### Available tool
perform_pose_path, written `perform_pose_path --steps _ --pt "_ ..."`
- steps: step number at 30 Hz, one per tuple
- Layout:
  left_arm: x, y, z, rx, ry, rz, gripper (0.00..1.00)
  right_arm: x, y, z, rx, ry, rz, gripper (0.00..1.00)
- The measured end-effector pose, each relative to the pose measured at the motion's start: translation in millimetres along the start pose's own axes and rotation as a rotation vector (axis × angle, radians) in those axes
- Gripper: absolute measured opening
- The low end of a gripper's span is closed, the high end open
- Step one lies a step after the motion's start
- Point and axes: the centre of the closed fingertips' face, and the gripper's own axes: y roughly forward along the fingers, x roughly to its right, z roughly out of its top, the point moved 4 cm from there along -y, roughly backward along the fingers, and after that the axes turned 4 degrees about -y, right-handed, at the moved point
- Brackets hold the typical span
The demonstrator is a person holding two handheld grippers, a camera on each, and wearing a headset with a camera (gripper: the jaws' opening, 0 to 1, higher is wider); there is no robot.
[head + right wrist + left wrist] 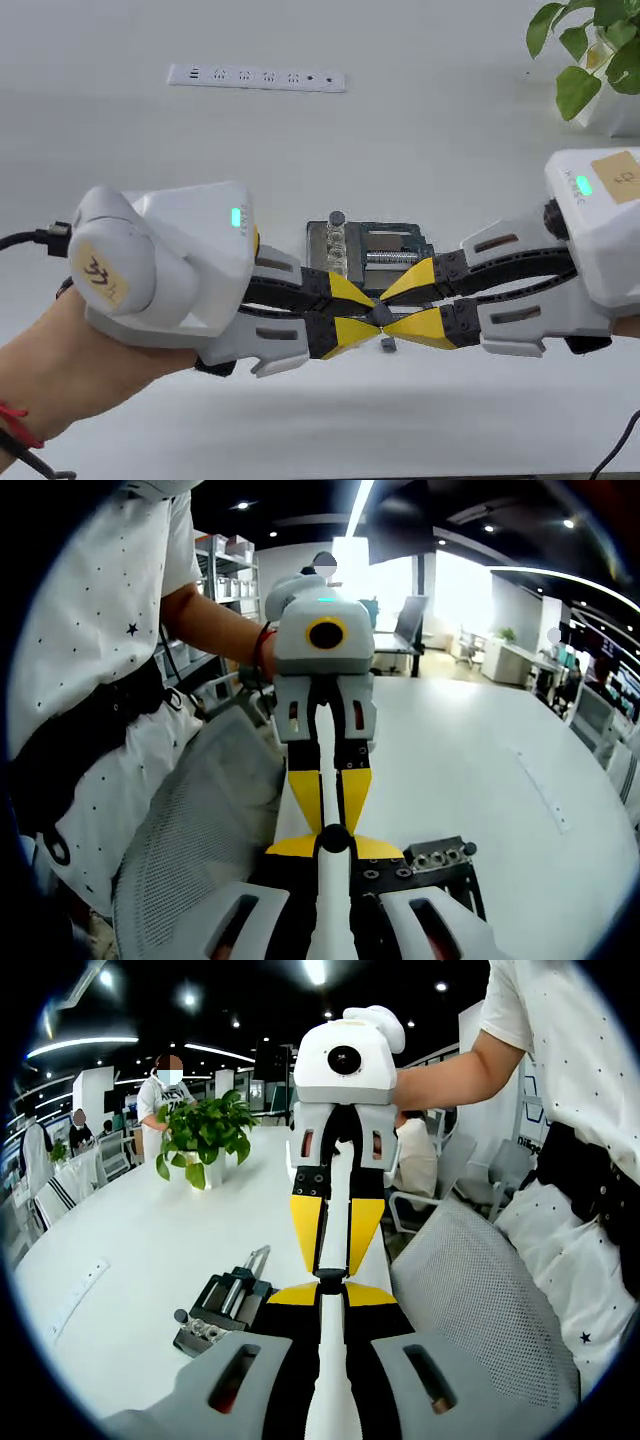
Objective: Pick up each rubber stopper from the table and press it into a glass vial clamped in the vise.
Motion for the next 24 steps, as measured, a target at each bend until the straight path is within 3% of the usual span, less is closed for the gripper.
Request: perform_pose_path --steps 7,24 --pt "2.5 3.3 0.3 -0.029 0.01 -0.001 0.03 -0.5 1.9 -2.3 -0.033 -0.018 0.005 0.07" --pt "2.7 5.8 -1.0 -0.06 0.014 -0.009 0.03 -1.0 2.5 -5.3 -0.046 -0.028 -0.002 0.08"
